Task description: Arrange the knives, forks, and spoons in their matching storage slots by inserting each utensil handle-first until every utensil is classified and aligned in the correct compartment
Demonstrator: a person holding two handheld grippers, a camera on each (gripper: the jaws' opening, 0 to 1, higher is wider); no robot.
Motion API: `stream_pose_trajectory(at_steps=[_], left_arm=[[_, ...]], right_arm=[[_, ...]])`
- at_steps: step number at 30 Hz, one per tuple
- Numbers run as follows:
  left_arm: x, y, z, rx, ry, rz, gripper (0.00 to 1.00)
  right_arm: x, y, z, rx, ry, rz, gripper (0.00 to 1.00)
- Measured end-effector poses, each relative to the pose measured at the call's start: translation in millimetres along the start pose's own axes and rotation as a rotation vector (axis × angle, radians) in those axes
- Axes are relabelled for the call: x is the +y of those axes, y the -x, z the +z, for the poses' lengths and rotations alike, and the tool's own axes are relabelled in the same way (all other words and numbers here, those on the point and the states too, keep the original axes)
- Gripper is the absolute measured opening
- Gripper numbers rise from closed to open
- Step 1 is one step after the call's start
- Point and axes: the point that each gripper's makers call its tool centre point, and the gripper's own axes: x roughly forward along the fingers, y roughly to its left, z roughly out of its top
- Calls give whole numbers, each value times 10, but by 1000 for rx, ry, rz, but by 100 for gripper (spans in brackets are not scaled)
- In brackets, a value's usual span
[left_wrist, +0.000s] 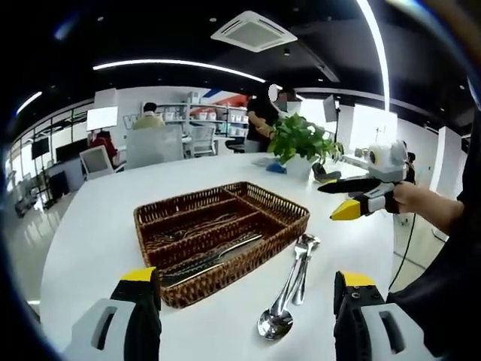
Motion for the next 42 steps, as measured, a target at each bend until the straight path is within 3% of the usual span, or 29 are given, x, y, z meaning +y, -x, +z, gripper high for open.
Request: stream_pose_trajectory(at_steps=[16, 30, 37, 42], left_arm=[[-92, 23, 58, -27, 7, -18, 100], [-88, 73, 65, -38, 4, -11, 100], [-99, 74, 34, -33, 0, -10, 100], [-103, 72, 25, -33, -4, -10, 100]], right_arm=[[154, -11, -71, 52, 62, 61, 100], [191, -3, -54, 55, 99, 81, 100], [187, -16, -178, 90, 137, 86, 99], [146, -29, -273, 115, 152, 87, 93]])
